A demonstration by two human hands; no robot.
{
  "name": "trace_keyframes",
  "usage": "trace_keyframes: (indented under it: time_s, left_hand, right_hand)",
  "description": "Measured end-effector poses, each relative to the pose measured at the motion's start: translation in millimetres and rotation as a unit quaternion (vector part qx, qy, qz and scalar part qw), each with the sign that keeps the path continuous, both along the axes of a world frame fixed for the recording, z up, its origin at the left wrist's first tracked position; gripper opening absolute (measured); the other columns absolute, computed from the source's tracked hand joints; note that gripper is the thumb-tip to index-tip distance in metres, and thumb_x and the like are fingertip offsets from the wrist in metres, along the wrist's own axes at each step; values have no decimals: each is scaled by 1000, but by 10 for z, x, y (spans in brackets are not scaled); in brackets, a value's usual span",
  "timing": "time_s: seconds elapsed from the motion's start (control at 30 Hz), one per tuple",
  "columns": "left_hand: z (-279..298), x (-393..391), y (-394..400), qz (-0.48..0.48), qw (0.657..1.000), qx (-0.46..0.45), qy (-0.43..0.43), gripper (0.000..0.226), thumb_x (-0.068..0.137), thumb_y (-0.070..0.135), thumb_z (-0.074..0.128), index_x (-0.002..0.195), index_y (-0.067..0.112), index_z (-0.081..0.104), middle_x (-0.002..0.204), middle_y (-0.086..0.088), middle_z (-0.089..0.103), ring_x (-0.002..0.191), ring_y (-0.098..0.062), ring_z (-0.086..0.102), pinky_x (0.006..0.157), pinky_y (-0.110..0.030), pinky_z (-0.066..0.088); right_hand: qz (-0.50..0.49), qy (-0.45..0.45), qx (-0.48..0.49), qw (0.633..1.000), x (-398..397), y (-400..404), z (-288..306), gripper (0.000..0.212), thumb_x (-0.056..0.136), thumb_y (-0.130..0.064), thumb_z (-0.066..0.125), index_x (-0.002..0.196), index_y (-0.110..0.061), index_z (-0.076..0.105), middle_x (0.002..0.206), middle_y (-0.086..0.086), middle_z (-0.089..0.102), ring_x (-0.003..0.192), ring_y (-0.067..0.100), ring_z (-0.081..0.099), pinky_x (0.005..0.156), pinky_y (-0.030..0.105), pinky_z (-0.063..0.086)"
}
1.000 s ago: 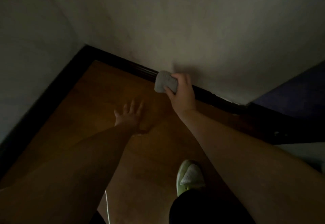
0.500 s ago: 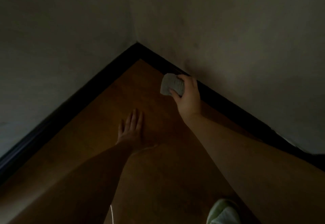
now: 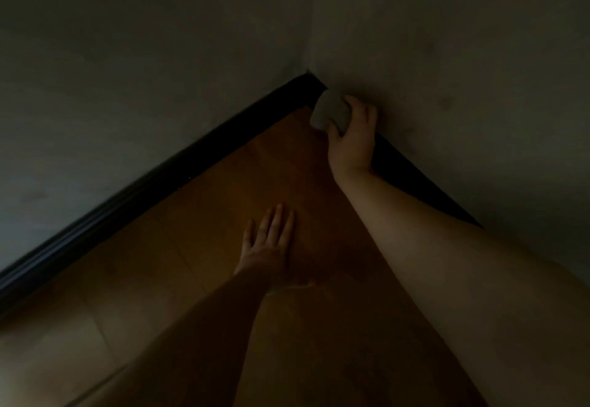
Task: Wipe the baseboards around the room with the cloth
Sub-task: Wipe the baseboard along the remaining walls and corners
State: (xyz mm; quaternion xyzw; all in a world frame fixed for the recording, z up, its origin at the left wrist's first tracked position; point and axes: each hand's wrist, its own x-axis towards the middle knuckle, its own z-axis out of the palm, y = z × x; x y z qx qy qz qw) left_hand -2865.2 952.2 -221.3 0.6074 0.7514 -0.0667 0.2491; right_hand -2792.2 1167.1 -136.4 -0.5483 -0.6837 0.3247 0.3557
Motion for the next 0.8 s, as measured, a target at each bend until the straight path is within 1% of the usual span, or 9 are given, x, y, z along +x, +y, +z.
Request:
trace_keyframes:
  time_s: [0.07,0.13,0.23,0.4,0.5,0.57,0.63,0.73,0.8]
  left_hand:
    - [-5,6,-5,3,1000,2,4,137,45,106,21,142,32,-41,145,6,-54,131,-13,-52,109,-49,-29]
    - [-19,7,2,3,1000,5,8,139,45,107,22,143,31,-40,147,5,-52,132,-14,-50,106,-46,-34]
    - [-30,3,5,1,1000,6,12,139,47,108,24,145,31,-38,149,4,-50,135,-15,-47,102,-45,-39]
    - [-82,9,-12,6,1000,7,15,138,49,108,24,147,30,-35,151,3,-47,139,-16,-43,104,-48,-37]
    - [-69,4,0,3,1000,2,16,138,51,107,28,147,31,-35,150,3,-49,138,-16,-44,102,-47,-38]
    - [-56,-7,4,4,1000,-1,16,138,51,107,30,145,32,-37,148,4,-51,135,-15,-47,100,-46,-40]
    - [-43,-18,11,7,1000,-1,13,138,49,107,27,144,33,-39,147,5,-52,133,-13,-49,99,-44,-41]
    - [-29,-27,21,4,1000,-6,17,138,48,108,24,143,33,-41,146,6,-53,131,-12,-51,98,-43,-42]
    - [-16,-29,22,0,1000,-10,19,138,46,108,23,141,32,-43,144,5,-55,129,-13,-53,96,-43,-43]
  right_hand:
    - [13,-9,5,1000,-161,92,13,51,87,-3,66,135,-10,53,135,13,43,125,27,50,112,33,37]
    - [22,-30,6,999,-334,174,13,52,87,-5,66,136,-12,53,137,14,43,126,28,49,112,36,37]
    - [24,-36,-7,999,-601,271,-4,52,88,-5,65,138,-13,53,138,14,43,127,28,48,113,31,33]
    - [-5,-13,-17,1000,-845,386,-50,47,88,-1,63,133,-14,58,137,12,46,125,27,48,104,20,29]
    - [-16,3,-24,1000,-809,384,-56,46,87,-2,65,131,-14,61,135,13,47,123,28,50,104,22,32]
    - [-28,21,-34,999,-754,350,-41,46,87,0,63,132,-13,61,135,14,47,122,28,51,105,21,32]
    - [-46,43,-36,997,-670,287,-15,47,86,3,62,131,-10,62,133,15,47,121,28,51,106,21,32]
    - [-77,61,-32,995,-465,171,6,48,85,5,61,130,-10,62,128,16,48,120,27,53,110,23,33]
    - [-96,63,-32,993,-281,89,2,48,85,5,62,130,-11,63,127,14,49,118,26,54,108,21,34]
